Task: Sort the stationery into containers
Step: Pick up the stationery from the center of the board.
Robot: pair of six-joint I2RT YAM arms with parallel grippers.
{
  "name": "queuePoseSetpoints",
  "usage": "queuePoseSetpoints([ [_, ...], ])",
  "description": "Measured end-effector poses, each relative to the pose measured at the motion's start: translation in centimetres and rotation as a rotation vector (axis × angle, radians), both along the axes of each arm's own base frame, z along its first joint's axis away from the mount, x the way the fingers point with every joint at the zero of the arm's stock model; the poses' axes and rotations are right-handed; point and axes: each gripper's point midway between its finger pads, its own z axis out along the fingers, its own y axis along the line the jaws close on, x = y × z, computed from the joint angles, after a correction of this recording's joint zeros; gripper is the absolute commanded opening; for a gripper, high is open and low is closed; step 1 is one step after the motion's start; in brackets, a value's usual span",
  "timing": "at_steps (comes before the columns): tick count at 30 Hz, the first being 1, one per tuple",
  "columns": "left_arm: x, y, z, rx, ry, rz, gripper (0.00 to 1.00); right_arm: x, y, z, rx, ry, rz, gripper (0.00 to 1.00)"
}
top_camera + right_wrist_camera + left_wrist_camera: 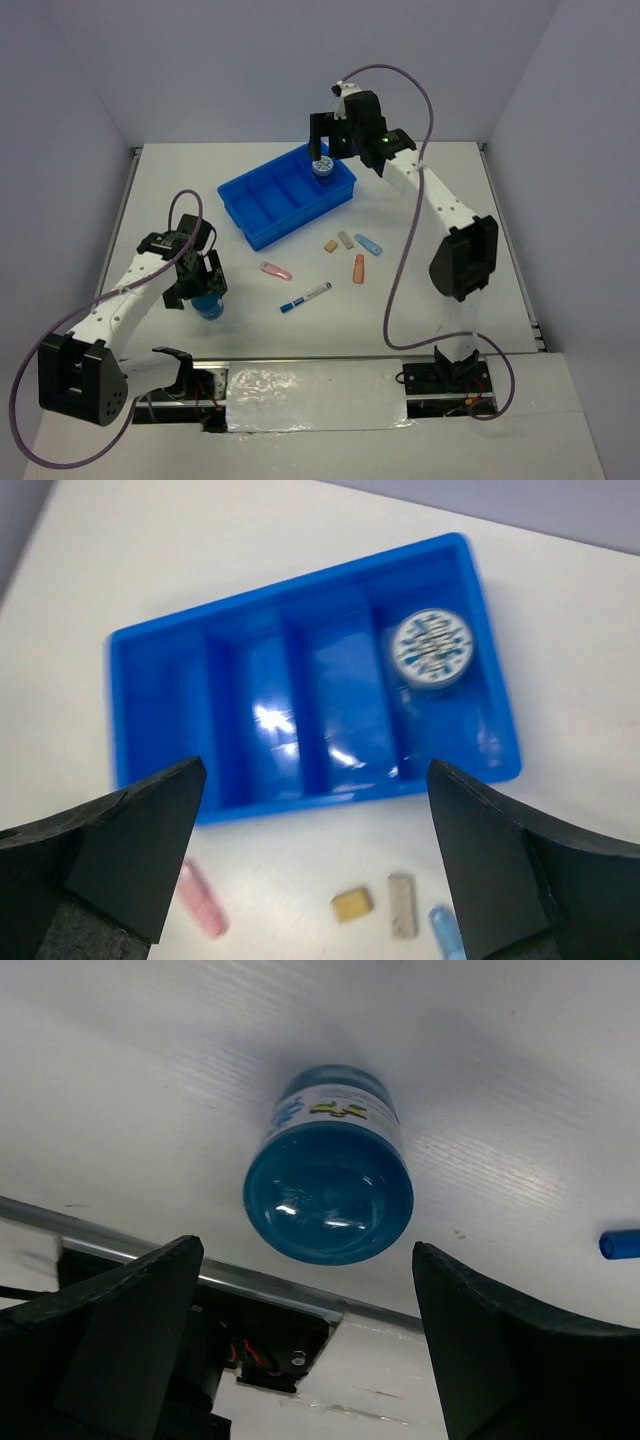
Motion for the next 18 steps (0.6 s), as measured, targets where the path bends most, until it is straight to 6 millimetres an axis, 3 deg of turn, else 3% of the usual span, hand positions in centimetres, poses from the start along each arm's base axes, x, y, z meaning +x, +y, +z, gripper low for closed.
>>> queuePoseSetpoints([
  [3, -0.5, -0.9, -1.4, -0.049, 0.022, 0.009, 0.99, -4.0, 1.2, 3.0, 0.027, -0.033, 0.067, 1.00],
  [5, -0.1, -1.3, -1.6, -0.068, 0.018, 0.007, 0.99, -6.4, 1.9, 3.2, 0.032, -0.027, 0.109, 1.00],
  [9, 0.8, -1.8, -2.2, -0.079, 0.011, 0.026, 0.99, -9.8, 2.7, -0.8, -0.002, 0.067, 0.167, 1.00],
  [13, 1.1, -1.8, -3.4, -0.068, 0.054, 0.058, 0.99, -11.7, 1.7, -5.6, -0.054, 0.187, 0.167, 1.00],
  [16, 1.0, -1.7, -4.0, -0.060, 0.068, 0.086, 0.88, -12.7, 0.9, -6.2, -0.069, 0.215, 0.161, 1.00],
  [17, 0.8, -1.7, -4.1, -0.059, 0.069, 0.091, 0.69, -13.0, 0.7, -5.7, -0.069, 0.211, 0.158, 1.00],
  [18, 0.7, -1.6, -4.2, -0.054, 0.071, 0.104, 0.61, -13.2, 0.5, -4.9, -0.062, 0.195, 0.157, 1.00],
])
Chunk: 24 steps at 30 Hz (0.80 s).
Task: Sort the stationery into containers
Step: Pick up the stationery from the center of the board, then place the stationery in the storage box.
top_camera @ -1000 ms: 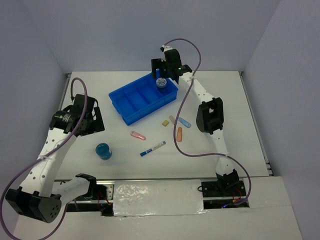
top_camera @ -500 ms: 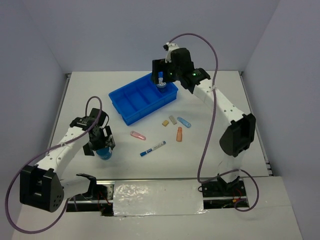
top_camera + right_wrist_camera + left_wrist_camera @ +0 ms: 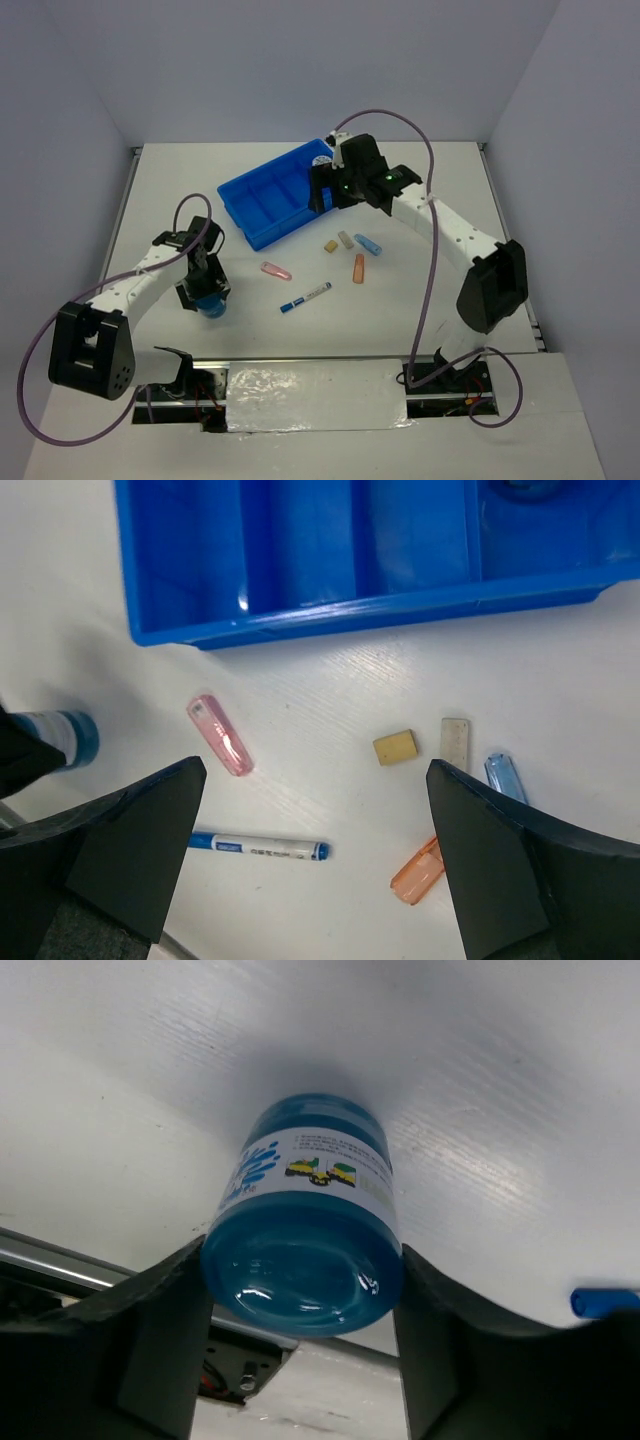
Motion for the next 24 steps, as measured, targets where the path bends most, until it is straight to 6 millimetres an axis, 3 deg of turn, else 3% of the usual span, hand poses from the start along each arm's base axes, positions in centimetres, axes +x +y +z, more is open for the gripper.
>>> queuePoseSetpoints([
  [5, 0.2, -0.1, 0.0, -0.005, -0.015, 0.005, 0.21, -1.5, -0.9, 5.7, 0.073, -0.108, 0.002, 1.00],
  [6, 0.2, -0.1, -0.1, -0.007, -0.013, 0.003, 0.17, -1.9, -1.2, 6.5, 0.087, -0.123, 0.002, 1.00],
  [8, 0.2, -0.5, -0.1, -0.025, -0.009, -0.003, 0.00, -2.8, -1.7, 7.9, 0.125, -0.138, 0.009, 1.00],
  [10, 0.4, -1.1, 0.1, -0.060, -0.008, -0.005, 0.00, -3.7, -2.2, 8.6, 0.166, -0.125, 0.011, 1.00],
  [14, 2.1, -6.2, 2.7, -0.344, -0.110, -0.010, 0.00, -6.4, -3.5, 8.0, 0.263, -0.056, 0.014, 1.00],
  [16, 3.9, -9.2, 6.4, -0.526, -0.248, -0.030, 0.00, -8.6, -3.5, 7.9, 0.327, -0.015, 0.043, 1.00],
  [20, 8.2, -14.5, 18.9, -0.920, -0.661, -0.178, 0.00, -12.2, -2.4, 10.6, 0.554, 0.058, 0.118, 1.00],
  [22, 8.4, -16.3, 25.2, -1.109, -0.833, -0.299, 0.00, -13.1, -1.7, 12.8, 0.682, 0.086, 0.146, 1.00],
  [24, 7.5, -17.3, 29.2, -1.252, -0.937, -0.407, 0.00, -13.7, -1.1, 14.7, 0.770, 0.103, 0.176, 1.00],
])
